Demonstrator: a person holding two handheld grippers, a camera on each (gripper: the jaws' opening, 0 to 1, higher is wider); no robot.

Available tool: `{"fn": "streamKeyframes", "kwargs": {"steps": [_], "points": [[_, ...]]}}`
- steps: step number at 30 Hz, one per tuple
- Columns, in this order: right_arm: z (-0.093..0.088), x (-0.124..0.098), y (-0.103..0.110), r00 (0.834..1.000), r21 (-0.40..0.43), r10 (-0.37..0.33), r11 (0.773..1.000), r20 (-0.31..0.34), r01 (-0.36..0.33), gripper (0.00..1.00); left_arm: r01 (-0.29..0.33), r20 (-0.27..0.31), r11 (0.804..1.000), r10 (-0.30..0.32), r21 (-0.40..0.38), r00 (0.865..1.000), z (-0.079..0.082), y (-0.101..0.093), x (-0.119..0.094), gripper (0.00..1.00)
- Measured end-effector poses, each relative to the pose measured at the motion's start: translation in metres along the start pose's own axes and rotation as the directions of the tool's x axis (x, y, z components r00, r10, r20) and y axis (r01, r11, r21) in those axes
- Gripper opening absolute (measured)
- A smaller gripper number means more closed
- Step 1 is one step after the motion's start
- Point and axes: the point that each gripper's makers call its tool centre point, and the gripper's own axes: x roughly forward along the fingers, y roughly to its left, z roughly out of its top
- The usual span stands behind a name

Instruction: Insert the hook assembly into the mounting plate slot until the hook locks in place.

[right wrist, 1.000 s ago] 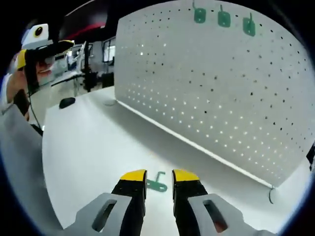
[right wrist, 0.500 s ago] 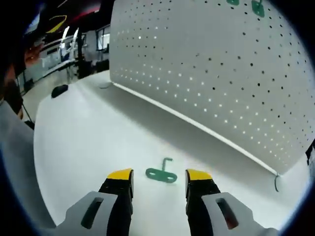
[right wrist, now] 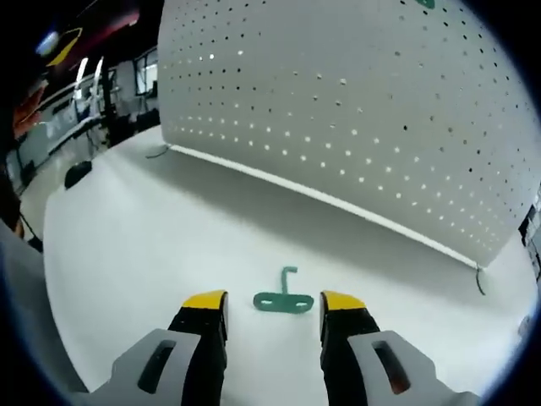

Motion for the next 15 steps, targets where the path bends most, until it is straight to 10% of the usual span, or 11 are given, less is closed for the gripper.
{"fn": "streamKeyframes", "kwargs": {"steps": [15], "points": [[-0.0042,0.0055,-0.0022,1.000,0.069,-0.003,0.998,0.011,0.002,0.36,-0.006,0.002,1.000,0.006,-0.010,1.000,-0.0028,0.0046,0.0000,0.55]]}}
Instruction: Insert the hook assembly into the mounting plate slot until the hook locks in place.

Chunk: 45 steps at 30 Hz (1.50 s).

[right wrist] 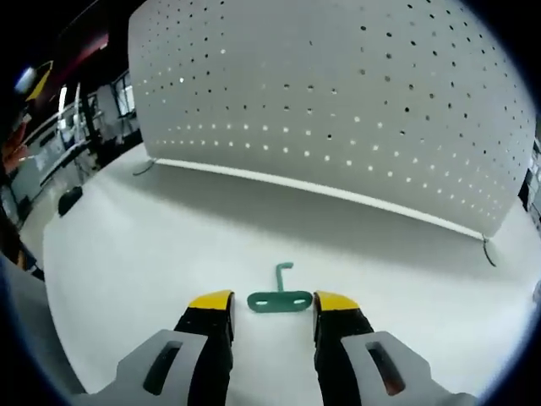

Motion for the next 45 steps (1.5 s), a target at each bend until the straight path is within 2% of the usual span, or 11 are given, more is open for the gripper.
{"fn": "streamKeyframes", "kwargs": {"steps": [6,12,18,30,40,45], "points": [[-0.001,0.001,0.002,1.000,-0.014,0.006,1.000,-0.004,-0.006,0.34,-0.006,-0.001,1.000,0.006,-0.004,1.000,0.000,0.002,-0.002,0.55],[0.001,0.005,0.001,1.000,-0.004,0.007,1.000,-0.002,-0.007,0.37,-0.008,-0.001,1.000,0.008,-0.005,1.000,0.000,0.004,-0.002,0.54],[0.002,0.004,-0.001,1.000,-0.024,0.004,1.000,0.002,-0.004,0.30,-0.008,-0.005,1.000,0.008,-0.008,1.000,-0.001,0.004,-0.002,0.54],[0.004,0.003,0.004,1.000,-0.065,0.029,0.997,0.004,-0.029,0.29,-0.007,-0.012,1.000,0.007,-0.011,1.000,-0.003,0.006,0.000,0.54],[0.018,-0.001,0.007,0.998,-0.077,0.043,0.996,0.044,-0.040,0.29,-0.002,-0.016,1.000,0.002,-0.015,1.000,-0.005,0.006,0.001,0.53],[0.035,-0.009,0.012,0.994,-0.090,0.060,0.995,0.097,-0.051,0.29,-0.001,-0.017,1.000,0.001,-0.012,1.000,-0.004,0.007,0.001,0.52]]}}
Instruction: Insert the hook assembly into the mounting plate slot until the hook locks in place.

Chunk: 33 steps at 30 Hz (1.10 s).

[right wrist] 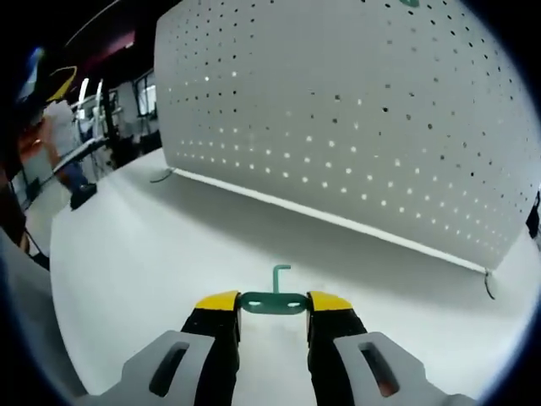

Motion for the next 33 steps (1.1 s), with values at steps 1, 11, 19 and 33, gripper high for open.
{"fn": "streamKeyframes", "kwargs": {"steps": [1,11,19,33], "points": [[0.004,-0.002,0.001,1.000,-0.002,0.004,1.000,0.009,-0.004,0.29,-0.001,0.001,1.000,0.001,0.000,1.000,0.001,0.001,0.000,0.52],[0.054,-0.026,0.029,0.987,-0.056,0.074,0.996,0.141,-0.067,0.29,-0.007,-0.002,1.000,0.007,-0.009,1.000,0.005,0.008,-0.003,0.50],[0.080,-0.043,0.060,0.957,-0.178,0.191,0.972,0.220,-0.153,0.29,-0.001,-0.020,1.000,0.001,-0.007,1.000,0.003,0.014,-0.009,0.48],[0.108,-0.074,0.119,0.888,-0.461,0.376,0.859,0.266,-0.225,0.29,0.038,-0.079,0.997,-0.043,-0.066,0.996,-0.010,0.028,-0.024,0.42]]}}
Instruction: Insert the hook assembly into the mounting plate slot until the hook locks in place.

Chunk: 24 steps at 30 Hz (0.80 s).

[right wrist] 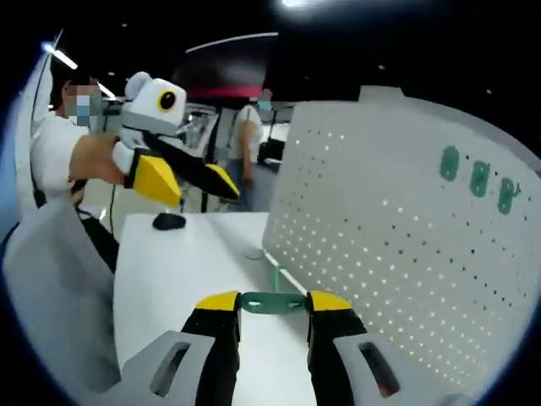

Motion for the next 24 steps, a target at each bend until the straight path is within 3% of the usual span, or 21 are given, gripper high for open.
{"fn": "streamKeyframes", "kwargs": {"steps": [8,24], "points": [[0.016,0.003,0.020,0.998,-0.089,0.048,0.995,0.039,-0.044,0.29,0.052,-0.033,0.996,-0.055,-0.068,0.998,-0.006,-0.001,0.007,0.38],[0.029,0.000,0.031,0.991,-0.185,0.097,0.980,0.096,-0.078,0.29,0.125,-0.060,0.979,-0.136,-0.159,0.989,-0.015,-0.001,0.021,0.28]]}}
